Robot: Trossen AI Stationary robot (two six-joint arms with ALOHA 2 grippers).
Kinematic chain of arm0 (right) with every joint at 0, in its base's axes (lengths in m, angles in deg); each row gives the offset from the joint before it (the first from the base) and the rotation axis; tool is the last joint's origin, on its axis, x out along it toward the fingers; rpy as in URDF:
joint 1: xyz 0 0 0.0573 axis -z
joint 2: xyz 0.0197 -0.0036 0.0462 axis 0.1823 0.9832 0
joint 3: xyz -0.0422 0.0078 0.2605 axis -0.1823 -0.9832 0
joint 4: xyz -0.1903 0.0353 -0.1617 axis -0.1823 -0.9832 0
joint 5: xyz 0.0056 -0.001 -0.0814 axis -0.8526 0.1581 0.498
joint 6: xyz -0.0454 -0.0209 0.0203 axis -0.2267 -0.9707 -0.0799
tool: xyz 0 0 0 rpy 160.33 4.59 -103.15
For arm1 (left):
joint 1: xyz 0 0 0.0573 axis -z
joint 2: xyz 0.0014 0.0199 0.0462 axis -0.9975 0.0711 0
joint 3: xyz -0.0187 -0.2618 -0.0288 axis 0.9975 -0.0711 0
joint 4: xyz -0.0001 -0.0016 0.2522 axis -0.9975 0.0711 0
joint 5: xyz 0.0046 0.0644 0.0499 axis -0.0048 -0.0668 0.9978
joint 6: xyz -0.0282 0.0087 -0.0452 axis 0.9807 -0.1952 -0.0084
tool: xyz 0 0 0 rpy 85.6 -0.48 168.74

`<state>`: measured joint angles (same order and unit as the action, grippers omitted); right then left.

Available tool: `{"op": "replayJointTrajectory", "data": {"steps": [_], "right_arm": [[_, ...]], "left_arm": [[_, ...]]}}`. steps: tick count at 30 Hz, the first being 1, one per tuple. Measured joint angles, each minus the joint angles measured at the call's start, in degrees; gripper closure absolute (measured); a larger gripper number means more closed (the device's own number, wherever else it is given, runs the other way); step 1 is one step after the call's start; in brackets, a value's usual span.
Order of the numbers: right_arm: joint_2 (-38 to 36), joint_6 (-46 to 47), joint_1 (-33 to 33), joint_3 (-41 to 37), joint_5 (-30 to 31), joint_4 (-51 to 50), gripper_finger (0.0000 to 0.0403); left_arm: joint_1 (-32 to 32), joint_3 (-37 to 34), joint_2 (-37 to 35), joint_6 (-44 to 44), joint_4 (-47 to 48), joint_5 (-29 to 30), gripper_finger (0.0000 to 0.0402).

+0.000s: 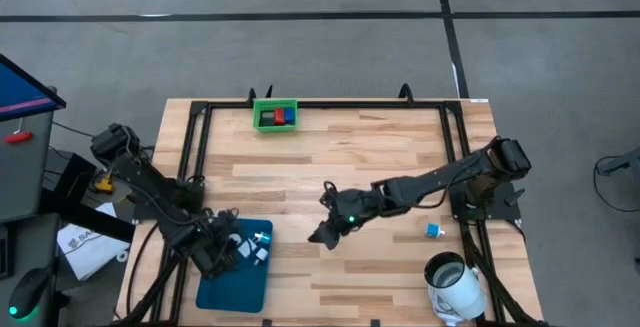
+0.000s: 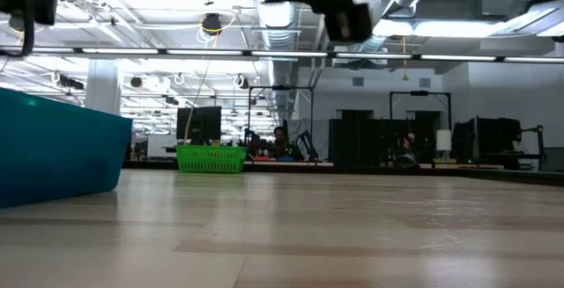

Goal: Pick & Place Office items
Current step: Put the white charger adapter into the blue bin, then put the light blue charger adapter into the blue bin

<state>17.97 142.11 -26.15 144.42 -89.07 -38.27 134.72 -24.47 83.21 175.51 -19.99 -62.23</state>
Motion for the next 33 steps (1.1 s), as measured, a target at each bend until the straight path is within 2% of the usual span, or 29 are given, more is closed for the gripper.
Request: {"op": "replayJointTrajectory", "data": {"steps": [7, 14, 18, 25, 28, 33], "right_arm": [[-0.4, 5.9, -3.8, 0.0, 8.3, -10.1, 0.0206], [-3.8, 11.4, -6.7, 0.0, 14.4, -29.3, 0.0206], [-6.5, 13.0, -7.3, 0.0, 16.3, -40.5, 0.0206], [-10.9, 9.6, -10.1, 0.0, 14.4, -63.3, 0.0189], [-11.2, 7.7, -10.4, 0.0, 9.6, -72.4, 0.0164], [-10.5, -2.3, -6.6, 0.0, -0.1, -79.0, 0.0130]], "left_arm": [[-1.3, -2.8, 0.0, 0.0, -3.2, -0.2, 0.0280], [-1.3, -2.8, -0.1, 0.0, -4.3, 1.8, 0.0184], [-1.2, -2.8, -1.2, -0.4, -5.3, 4.2, 0.0153], [-1.1, -2.8, -7.1, -6.0, -9.4, 11.8, 0.0144], [-1.2, -2.8, -10.1, -9.1, -11.5, 14.7, 0.0149], [-1.9, -2.8, -13.5, -13.7, -13.1, 17.2, 0.0156]]}}
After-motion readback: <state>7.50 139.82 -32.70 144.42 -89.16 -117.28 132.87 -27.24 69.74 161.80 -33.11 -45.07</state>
